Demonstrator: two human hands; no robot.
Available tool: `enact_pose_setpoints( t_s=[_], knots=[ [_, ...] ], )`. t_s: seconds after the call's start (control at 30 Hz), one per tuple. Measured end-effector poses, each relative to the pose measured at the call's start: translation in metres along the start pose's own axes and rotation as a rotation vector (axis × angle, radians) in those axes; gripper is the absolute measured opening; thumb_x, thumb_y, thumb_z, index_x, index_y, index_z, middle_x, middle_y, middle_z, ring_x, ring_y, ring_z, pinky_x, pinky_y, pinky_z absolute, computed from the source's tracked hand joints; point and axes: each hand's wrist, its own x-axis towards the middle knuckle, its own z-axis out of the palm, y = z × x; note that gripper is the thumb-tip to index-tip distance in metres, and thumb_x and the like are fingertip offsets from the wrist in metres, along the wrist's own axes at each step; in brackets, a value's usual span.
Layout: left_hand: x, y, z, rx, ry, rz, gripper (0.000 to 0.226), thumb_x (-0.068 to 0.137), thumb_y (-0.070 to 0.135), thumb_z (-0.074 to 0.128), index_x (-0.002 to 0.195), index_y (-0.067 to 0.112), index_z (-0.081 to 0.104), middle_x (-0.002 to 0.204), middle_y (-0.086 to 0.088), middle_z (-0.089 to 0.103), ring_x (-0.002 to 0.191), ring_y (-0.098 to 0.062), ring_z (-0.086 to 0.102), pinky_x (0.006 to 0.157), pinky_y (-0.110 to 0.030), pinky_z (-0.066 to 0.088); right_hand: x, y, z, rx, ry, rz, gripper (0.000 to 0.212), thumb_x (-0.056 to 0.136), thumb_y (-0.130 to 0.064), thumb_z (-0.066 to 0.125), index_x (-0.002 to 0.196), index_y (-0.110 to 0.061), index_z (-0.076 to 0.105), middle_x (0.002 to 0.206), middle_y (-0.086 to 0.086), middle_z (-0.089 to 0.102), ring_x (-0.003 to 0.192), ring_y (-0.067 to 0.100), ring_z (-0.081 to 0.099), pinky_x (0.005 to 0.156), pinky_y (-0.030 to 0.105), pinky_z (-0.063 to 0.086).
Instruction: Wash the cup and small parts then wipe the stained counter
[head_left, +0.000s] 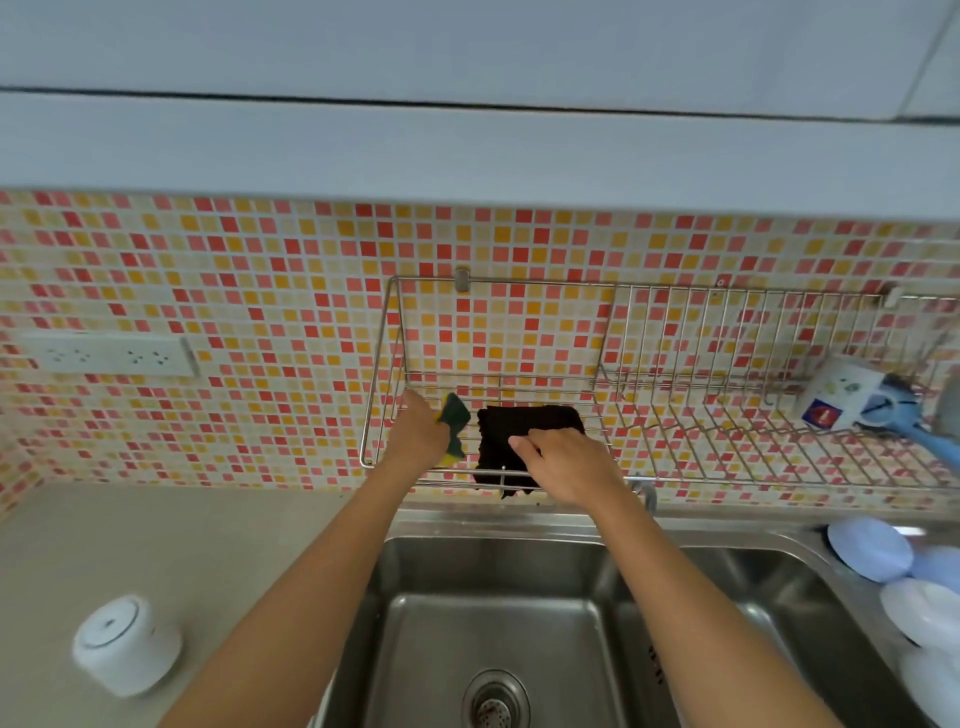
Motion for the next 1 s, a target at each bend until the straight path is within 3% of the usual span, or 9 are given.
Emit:
enact_pose_setpoints(
  t_s=[0.1, 0.17, 0.3, 0.47, 0.6, 0.73, 0.8, 0.9, 1.0],
  knots=[
    [-0.001, -0.006, -0.002, 0.272, 0.096, 0.035, 0.053, 0.093, 0.009, 0.053, 0.138, 0.001, 0.025, 0.117, -0.022, 0.058, 0.107, -0.036, 0.057, 0.072, -0.035, 0.045, -0.001, -0.003, -0.001, -0.039, -0.073, -0.035, 0.058, 0.099, -0.055, 0.018, 0.141, -0.025, 0.046, 0.149, -0.001, 0.041, 0.138, 0.022, 0.035, 0.107, 0.043, 0.032],
    [0.002, -0.013, -0.005, 0.325, 0.165, 0.123, 0.055, 0.089, 0.005, 0.059, 0.137, 0.006, 0.033, 0.13, -0.02, 0.047, 0.118, -0.037, 0.048, 0.091, -0.039, 0.045, 0.0, -0.004, -0.001, -0.063, -0.081, -0.06, 0.059, 0.1, -0.055, 0.016, 0.148, -0.026, 0.033, 0.157, -0.004, 0.025, 0.146, 0.018, 0.019, 0.114, 0.042, 0.021],
    [0.009, -0.019, -0.009, 0.297, 0.028, 0.317, 0.036, 0.092, 0.001, 0.051, 0.125, 0.013, 0.061, 0.131, -0.014, 0.049, 0.114, -0.029, 0.054, 0.099, -0.031, 0.043, 0.005, -0.002, 0.002, -0.07, -0.088, -0.05, 0.055, 0.101, -0.048, 0.018, 0.148, -0.023, 0.034, 0.156, -0.003, 0.028, 0.144, 0.019, 0.024, 0.115, 0.043, 0.021],
    [0.017, -0.024, -0.006, 0.346, -0.015, 0.33, 0.034, 0.098, 0.011, 0.043, 0.124, 0.018, 0.063, 0.132, -0.012, 0.053, 0.113, -0.027, 0.055, 0.097, -0.032, 0.044, 0.009, 0.0, 0.004, -0.049, -0.1, -0.038, 0.051, 0.102, -0.04, 0.023, 0.147, -0.02, 0.036, 0.154, 0.0, 0.033, 0.139, 0.024, 0.033, 0.113, 0.042, 0.025],
    [0.014, -0.03, 0.002, 0.466, 0.049, 0.369, 0.046, 0.102, 0.039, 0.028, 0.145, 0.025, 0.037, 0.152, -0.005, 0.035, 0.138, -0.031, 0.031, 0.113, -0.044, 0.03, 0.006, 0.001, 0.008, -0.104, -0.022, -0.055, 0.049, 0.102, -0.036, 0.022, 0.141, -0.017, 0.045, 0.144, 0.003, 0.048, 0.132, 0.023, 0.043, 0.115, 0.043, 0.026],
    [-0.012, -0.03, 0.007, 0.548, 0.156, 0.403, 0.066, 0.097, 0.057, 0.007, 0.153, 0.023, 0.011, 0.161, -0.001, 0.007, 0.149, -0.023, 0.003, 0.119, -0.042, 0.006, -0.018, -0.005, 0.025, -0.131, 0.414, 0.001, 0.046, 0.101, -0.032, 0.024, 0.111, -0.017, 0.066, 0.105, 0.001, 0.072, 0.094, 0.017, 0.067, 0.086, 0.032, 0.05],
    [-0.031, -0.04, 0.008, 0.627, 0.169, 0.43, 0.078, 0.089, 0.061, -0.013, 0.153, 0.019, 0.004, 0.161, -0.001, 0.0, 0.149, -0.02, -0.003, 0.12, -0.04, -0.001, -0.035, -0.011, 0.034, -0.091, 0.475, 0.059, 0.056, 0.102, -0.035, 0.018, 0.113, -0.014, 0.068, 0.111, 0.004, 0.071, 0.103, 0.017, 0.067, 0.094, 0.034, 0.049],
    [-0.058, -0.061, 0.003, 0.653, 0.116, 0.444, 0.096, 0.069, 0.066, -0.036, 0.148, 0.017, -0.014, 0.158, -0.001, -0.018, 0.146, -0.019, -0.016, 0.119, -0.038, -0.01, -0.06, -0.015, 0.043, -0.109, 0.426, 0.072, 0.071, 0.1, -0.042, 0.0, 0.138, -0.008, 0.05, 0.144, 0.007, 0.048, 0.137, 0.019, 0.041, 0.116, 0.04, 0.018],
    [-0.088, -0.076, -0.008, 0.61, -0.005, 0.423, 0.079, 0.078, 0.066, -0.023, 0.141, 0.016, -0.028, 0.151, -0.001, -0.033, 0.139, -0.02, -0.03, 0.119, -0.042, -0.01, -0.096, -0.019, 0.042, -0.073, 0.248, 0.054, 0.073, 0.094, -0.047, -0.011, 0.152, -0.008, 0.011, 0.16, 0.003, 0.006, 0.148, 0.018, 0.003, 0.121, 0.035, 0.0]
  ],
)
